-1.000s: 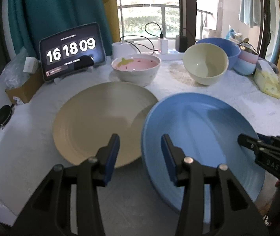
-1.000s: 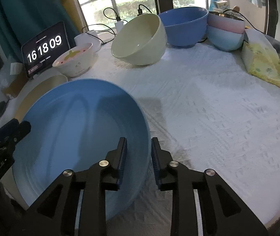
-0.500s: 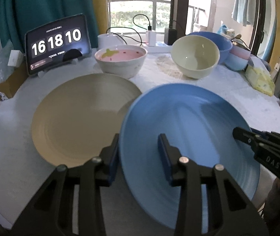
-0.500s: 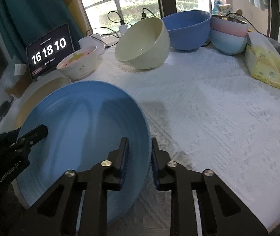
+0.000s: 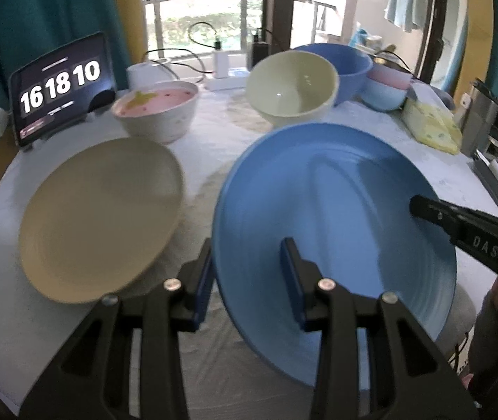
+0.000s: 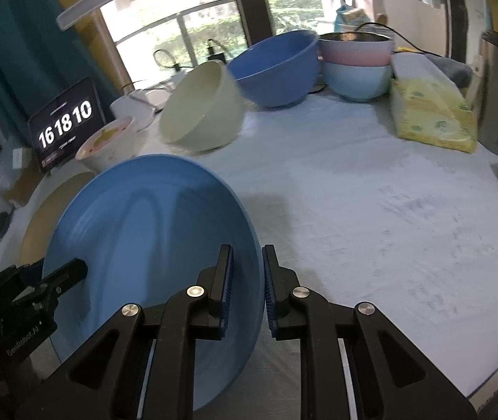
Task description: Organize plates and bowls
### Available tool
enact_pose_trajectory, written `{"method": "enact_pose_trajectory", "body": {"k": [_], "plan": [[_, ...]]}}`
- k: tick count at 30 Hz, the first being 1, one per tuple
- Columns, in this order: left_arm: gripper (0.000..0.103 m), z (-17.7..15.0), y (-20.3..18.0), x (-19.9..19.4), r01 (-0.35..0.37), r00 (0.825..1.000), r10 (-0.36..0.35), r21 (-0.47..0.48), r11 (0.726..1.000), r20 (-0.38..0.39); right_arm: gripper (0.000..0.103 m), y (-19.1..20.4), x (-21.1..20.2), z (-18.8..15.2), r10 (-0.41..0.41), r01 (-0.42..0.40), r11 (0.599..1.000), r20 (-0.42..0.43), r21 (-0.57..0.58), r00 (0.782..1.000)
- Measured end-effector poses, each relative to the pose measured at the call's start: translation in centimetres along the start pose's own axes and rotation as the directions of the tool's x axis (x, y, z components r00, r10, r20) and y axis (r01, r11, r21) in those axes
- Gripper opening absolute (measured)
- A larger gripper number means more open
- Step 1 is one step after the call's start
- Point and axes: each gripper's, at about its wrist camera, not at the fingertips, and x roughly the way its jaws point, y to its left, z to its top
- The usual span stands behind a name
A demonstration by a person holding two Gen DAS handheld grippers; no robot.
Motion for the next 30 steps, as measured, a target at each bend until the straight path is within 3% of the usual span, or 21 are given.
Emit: {"method": "enact_pose_trajectory", "body": {"k": [12,23,30], "plan": [[0.038,0.4,-1.2,2.7,-0.041,0.998,0.041,0.010,0.999,-0.052,0.018,-1.7,0.6,0.2,0.001,0.000,1.000,-0.007,0.029,1.000],[0.040,1.0,-0.9,2.4,-0.061,0.998,0.061,0.016,0.998,-0.012,0.019,-1.3,1.7,0.3,-0.029,0.030,1.000,-0.013,0.003,0.999],[0.045,1.7,0.2,0.1,-0.044,0.998,0.045,-0.027,0.999,0.052,0.034,-1.2,0.3,1.1,-0.065,0.064,0.998,0.030,0.024,0.997]]}}
